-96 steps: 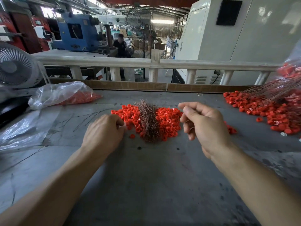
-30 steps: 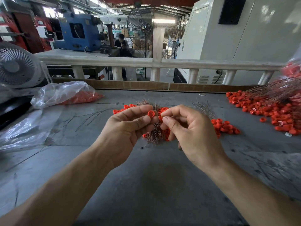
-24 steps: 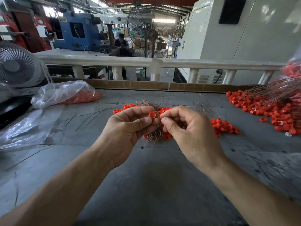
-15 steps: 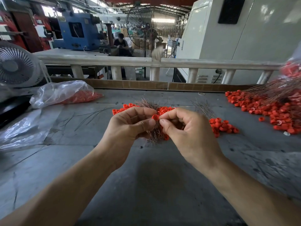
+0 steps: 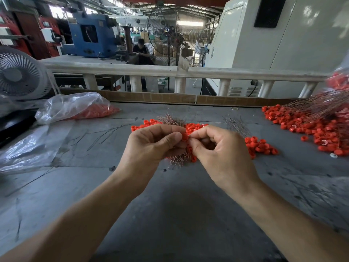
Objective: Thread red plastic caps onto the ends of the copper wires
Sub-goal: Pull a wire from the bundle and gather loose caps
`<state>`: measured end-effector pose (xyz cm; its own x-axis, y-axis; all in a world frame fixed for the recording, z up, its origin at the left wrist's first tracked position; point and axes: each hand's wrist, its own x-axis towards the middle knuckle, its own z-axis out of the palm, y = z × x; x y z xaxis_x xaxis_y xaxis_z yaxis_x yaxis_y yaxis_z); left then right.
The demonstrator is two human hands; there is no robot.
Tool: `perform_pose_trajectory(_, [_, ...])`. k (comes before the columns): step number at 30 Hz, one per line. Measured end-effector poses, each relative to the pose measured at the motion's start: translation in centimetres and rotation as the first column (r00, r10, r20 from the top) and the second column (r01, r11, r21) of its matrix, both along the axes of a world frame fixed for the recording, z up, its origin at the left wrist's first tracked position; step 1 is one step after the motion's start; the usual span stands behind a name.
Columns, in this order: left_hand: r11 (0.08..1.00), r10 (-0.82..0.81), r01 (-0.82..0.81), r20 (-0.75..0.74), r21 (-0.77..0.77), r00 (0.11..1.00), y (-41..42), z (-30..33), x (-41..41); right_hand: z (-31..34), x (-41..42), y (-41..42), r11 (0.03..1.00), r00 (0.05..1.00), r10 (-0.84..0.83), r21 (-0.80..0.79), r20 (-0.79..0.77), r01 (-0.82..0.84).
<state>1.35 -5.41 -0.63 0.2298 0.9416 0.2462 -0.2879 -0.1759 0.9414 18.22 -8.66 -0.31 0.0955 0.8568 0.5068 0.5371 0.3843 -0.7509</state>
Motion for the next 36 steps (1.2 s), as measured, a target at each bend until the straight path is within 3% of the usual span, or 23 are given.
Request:
perform_pose_trajectory(15, [0.992, -0.058, 0.062, 0.037, -0.112, 0.998, -0.18, 0.52, -0.41, -0.06, 0.39, 0.1, 0.993, 0.993, 0.112, 0.025, -0.046, -0.111])
perform_pose_trajectory(36, [0.992, -0.124, 0.125, -0.049, 0.024, 0.991, -0.37, 0.99, -0.71, -0.05, 0.5, 0.3, 0.978, 0.966, 0.21, 0.021, -0.151, -0.21])
